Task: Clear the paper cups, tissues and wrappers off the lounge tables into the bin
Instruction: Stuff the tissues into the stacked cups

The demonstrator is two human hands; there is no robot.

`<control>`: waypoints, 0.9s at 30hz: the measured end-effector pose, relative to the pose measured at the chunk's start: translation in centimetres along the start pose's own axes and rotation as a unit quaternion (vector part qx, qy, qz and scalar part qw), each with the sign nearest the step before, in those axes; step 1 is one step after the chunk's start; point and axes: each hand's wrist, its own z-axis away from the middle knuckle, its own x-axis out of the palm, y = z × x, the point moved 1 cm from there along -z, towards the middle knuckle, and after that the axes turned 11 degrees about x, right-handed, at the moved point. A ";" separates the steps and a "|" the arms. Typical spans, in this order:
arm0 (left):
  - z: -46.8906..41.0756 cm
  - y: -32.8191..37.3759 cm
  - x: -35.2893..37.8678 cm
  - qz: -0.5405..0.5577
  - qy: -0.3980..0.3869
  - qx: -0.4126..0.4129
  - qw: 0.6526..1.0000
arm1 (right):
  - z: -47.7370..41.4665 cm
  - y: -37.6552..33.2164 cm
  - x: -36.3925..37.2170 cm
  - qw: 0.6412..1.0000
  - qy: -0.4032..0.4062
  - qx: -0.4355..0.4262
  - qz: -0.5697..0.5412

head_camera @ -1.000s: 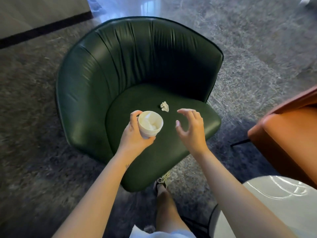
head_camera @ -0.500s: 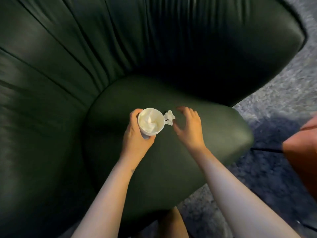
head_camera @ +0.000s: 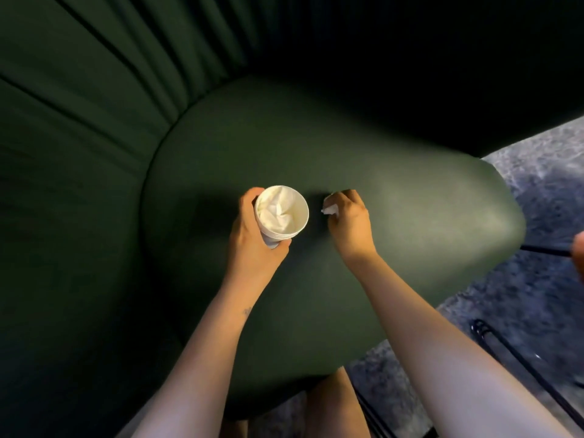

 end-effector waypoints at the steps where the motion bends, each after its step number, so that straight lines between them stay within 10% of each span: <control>1: 0.1 0.1 0.0 0.002 -0.001 -0.001 1.000 | 0.6 -0.5 -0.5 0.999 0.010 -0.011 -0.041; 7: 0.9 3.7 -0.3 -0.011 -0.028 0.040 0.999 | 5.4 -5.3 -6.2 0.974 0.063 -0.104 -0.190; 13: 2.6 10.3 -2.4 -0.004 -0.112 0.126 0.986 | 11.4 -8.6 -11.0 0.981 0.097 -0.165 -0.021; 27: 15.8 22.5 -5.7 -0.029 -0.268 0.379 0.886 | 32.6 -9.2 -19.5 0.970 0.233 0.004 0.070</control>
